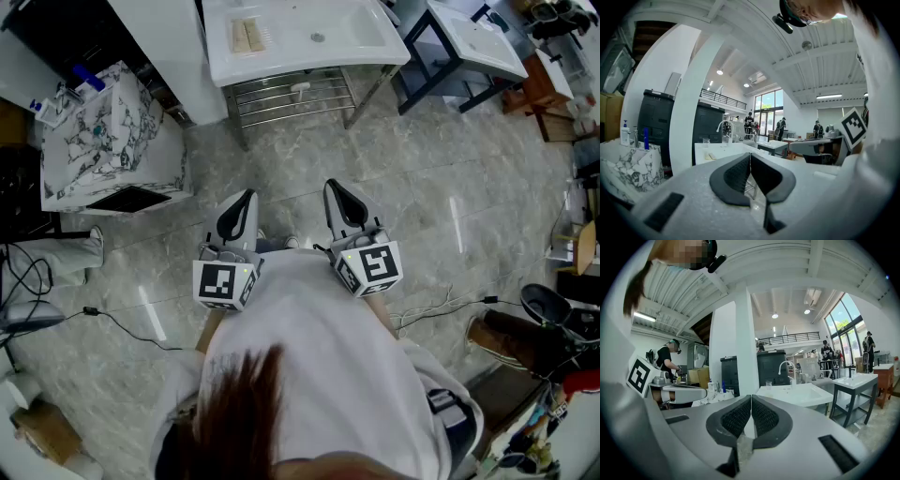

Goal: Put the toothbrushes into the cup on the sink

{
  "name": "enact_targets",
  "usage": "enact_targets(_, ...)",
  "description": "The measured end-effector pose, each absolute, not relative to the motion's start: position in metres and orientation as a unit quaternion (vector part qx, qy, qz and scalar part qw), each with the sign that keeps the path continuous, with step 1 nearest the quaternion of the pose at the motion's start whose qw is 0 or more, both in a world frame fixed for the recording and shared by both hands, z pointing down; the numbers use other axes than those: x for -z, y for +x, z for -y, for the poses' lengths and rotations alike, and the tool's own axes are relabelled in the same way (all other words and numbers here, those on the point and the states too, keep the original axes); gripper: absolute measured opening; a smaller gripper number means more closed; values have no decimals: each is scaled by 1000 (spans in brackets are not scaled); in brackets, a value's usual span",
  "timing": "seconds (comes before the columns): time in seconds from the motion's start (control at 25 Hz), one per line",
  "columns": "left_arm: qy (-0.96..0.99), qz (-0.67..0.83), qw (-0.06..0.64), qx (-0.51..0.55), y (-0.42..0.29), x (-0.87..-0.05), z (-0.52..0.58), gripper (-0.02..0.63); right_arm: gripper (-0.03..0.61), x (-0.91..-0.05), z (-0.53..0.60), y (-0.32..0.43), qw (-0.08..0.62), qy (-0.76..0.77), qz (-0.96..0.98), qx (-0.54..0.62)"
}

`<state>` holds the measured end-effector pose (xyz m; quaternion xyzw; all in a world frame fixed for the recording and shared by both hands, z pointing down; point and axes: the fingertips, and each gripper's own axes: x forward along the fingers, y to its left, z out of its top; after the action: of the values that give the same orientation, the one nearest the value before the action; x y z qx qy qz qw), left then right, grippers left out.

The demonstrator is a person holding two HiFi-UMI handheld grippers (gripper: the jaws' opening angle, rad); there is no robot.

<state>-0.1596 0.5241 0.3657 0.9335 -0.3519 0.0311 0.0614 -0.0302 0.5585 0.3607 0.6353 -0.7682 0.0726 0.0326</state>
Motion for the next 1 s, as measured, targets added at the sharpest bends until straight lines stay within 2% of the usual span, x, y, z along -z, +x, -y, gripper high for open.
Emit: enact_targets(1.0,940,331,63,-50,-133,-372,-542,15,17,-361,-573,-8,34,618,783,-57)
